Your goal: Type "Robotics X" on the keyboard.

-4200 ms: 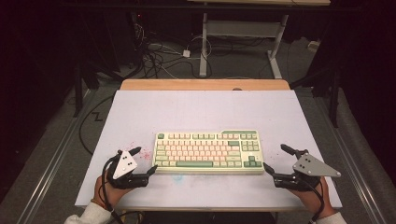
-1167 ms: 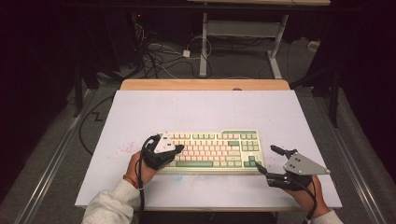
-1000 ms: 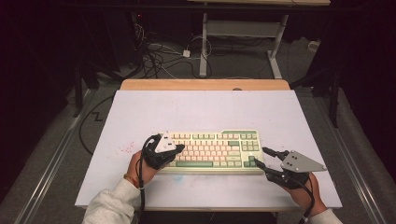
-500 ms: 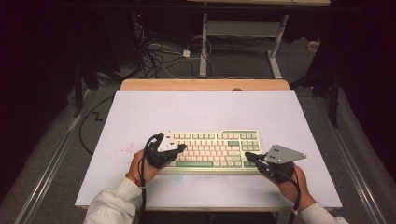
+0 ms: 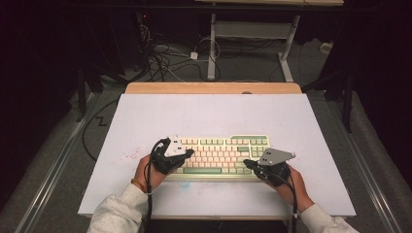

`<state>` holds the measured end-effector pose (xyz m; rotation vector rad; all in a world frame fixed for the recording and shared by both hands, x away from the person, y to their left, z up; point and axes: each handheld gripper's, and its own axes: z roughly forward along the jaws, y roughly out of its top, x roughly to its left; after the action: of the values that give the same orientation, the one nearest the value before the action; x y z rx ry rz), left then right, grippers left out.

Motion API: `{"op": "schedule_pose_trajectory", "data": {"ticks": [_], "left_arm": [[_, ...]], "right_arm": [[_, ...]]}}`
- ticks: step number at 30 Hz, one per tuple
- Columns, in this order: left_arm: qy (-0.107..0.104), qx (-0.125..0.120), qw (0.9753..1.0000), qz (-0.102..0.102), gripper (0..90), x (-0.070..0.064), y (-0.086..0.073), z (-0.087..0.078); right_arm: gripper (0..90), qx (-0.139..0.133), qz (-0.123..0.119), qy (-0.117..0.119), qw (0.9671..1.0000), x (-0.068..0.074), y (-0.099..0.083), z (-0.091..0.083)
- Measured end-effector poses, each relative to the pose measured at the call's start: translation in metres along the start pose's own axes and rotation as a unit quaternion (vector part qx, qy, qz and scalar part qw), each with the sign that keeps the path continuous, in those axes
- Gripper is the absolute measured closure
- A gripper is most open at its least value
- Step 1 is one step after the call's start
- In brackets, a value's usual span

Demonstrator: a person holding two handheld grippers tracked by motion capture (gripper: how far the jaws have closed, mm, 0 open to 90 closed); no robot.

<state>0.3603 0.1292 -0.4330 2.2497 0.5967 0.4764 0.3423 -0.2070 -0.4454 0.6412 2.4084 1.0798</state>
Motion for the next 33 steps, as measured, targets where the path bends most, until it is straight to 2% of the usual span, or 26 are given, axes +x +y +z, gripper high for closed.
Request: {"op": "schedule_pose_trajectory", "data": {"ticks": [12,18,33], "left_arm": [[-0.001,-0.001,1.0,-0.002,87.8,0.0,0.0,-0.001],[0.001,0.001,1.0,-0.003,87.7,0.001,-0.001,-0.001],[0.001,0.001,1.0,-0.004,87.8,0.001,0.0,-0.001]], "right_arm": [[90.0,0.021,0.006,-0.009,0.9997,0.0,0.001,0.01],[90.0,0.03,0.001,-0.011,0.9995,-0.001,0.0,0.012],[90.0,0.033,0.007,-0.013,0.9993,-0.002,0.001,0.014]]}}
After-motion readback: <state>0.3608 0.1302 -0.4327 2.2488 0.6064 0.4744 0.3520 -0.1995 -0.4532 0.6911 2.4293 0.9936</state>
